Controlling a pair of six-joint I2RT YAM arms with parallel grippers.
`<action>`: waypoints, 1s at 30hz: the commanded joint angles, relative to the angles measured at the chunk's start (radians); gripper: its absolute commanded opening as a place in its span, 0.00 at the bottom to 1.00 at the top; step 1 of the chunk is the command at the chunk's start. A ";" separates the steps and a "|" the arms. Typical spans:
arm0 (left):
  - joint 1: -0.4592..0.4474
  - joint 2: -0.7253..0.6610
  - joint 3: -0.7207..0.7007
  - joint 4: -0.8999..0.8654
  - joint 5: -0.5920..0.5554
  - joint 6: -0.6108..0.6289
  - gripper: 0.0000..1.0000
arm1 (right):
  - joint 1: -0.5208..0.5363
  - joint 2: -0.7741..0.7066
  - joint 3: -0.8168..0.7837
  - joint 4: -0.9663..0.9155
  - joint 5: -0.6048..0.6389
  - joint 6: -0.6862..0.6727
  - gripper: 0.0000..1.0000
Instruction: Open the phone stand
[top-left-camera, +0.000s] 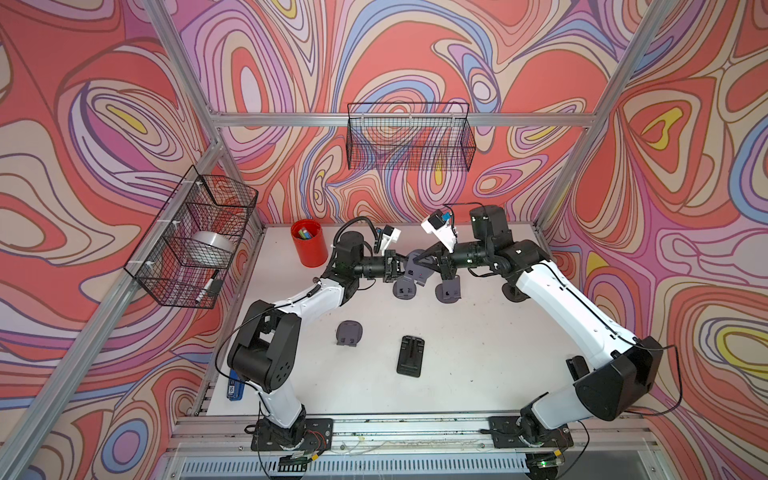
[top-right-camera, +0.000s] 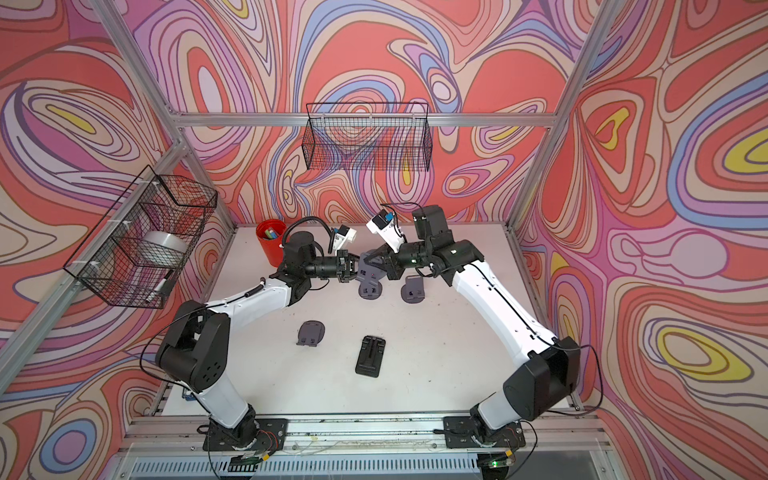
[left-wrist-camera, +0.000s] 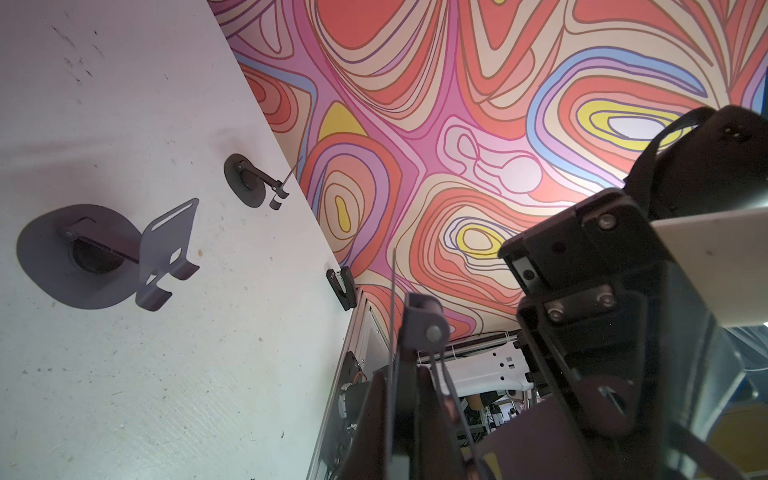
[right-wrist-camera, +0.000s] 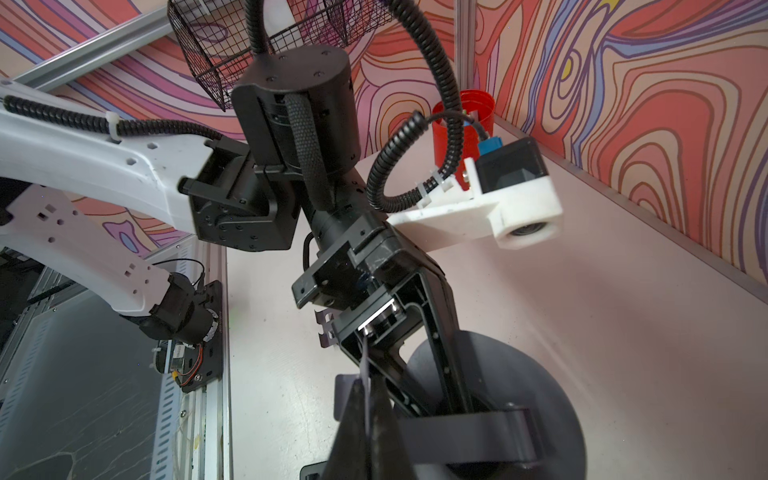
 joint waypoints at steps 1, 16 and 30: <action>0.012 0.018 -0.003 -0.072 -0.150 -0.021 0.00 | 0.060 -0.003 0.047 -0.041 -0.100 -0.015 0.00; 0.018 0.001 -0.038 0.042 -0.146 -0.058 0.00 | 0.070 0.012 0.062 -0.001 -0.014 0.056 0.36; 0.139 0.030 -0.215 0.359 -0.218 -0.159 0.00 | 0.068 -0.014 0.114 0.100 0.215 0.267 0.73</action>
